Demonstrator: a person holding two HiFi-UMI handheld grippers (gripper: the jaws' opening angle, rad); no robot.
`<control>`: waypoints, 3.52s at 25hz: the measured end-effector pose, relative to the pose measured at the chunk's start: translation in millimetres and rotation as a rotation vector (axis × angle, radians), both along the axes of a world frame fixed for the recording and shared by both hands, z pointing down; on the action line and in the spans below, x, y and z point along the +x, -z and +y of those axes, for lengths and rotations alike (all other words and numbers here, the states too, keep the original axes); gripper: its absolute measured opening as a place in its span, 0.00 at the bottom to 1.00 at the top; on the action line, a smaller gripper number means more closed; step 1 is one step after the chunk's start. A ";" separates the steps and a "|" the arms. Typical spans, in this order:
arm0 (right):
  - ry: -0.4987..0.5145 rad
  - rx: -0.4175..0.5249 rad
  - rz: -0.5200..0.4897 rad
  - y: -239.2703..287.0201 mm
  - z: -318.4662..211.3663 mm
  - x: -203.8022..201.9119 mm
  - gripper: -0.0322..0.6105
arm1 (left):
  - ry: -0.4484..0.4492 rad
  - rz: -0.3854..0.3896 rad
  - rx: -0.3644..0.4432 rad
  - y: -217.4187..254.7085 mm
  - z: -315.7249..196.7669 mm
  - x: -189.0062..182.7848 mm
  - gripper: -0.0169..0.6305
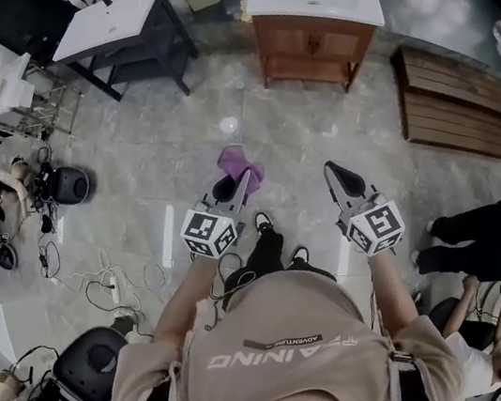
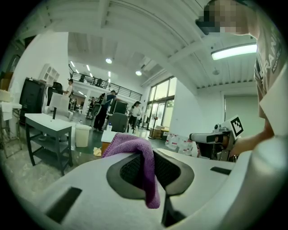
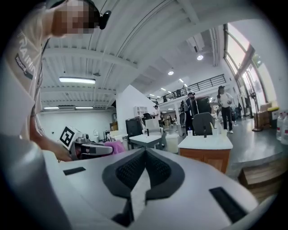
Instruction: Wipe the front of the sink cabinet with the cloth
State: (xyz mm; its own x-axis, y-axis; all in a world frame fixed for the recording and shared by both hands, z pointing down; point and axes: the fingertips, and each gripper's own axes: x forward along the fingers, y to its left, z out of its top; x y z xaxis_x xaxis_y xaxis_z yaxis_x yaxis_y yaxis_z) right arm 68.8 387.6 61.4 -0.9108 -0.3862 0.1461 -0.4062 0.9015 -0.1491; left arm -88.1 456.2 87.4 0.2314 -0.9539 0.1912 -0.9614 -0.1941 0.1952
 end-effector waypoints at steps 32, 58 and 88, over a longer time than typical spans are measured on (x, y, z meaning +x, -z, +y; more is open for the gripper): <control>-0.031 -0.065 0.107 -39.3 -194.9 -166.9 0.07 | -0.025 0.083 -0.081 -22.1 -188.5 -165.6 0.08; -0.055 -0.110 0.005 -58.9 -447.5 -118.4 0.07 | 0.123 0.098 -0.116 -17.5 -417.6 -178.9 0.08; -0.071 -0.050 0.106 -41.5 -516.4 -263.1 0.07 | -0.135 0.066 -0.143 -61.9 -538.8 -254.3 0.08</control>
State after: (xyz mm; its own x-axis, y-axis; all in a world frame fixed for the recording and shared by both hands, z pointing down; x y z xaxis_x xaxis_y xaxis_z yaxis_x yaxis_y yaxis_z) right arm -194.3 -128.8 102.9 -0.8596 -0.4394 0.2607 -0.4849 0.8623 -0.1458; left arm -342.4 -82.6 149.3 0.3723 -0.8775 0.3022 -0.9125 -0.2866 0.2918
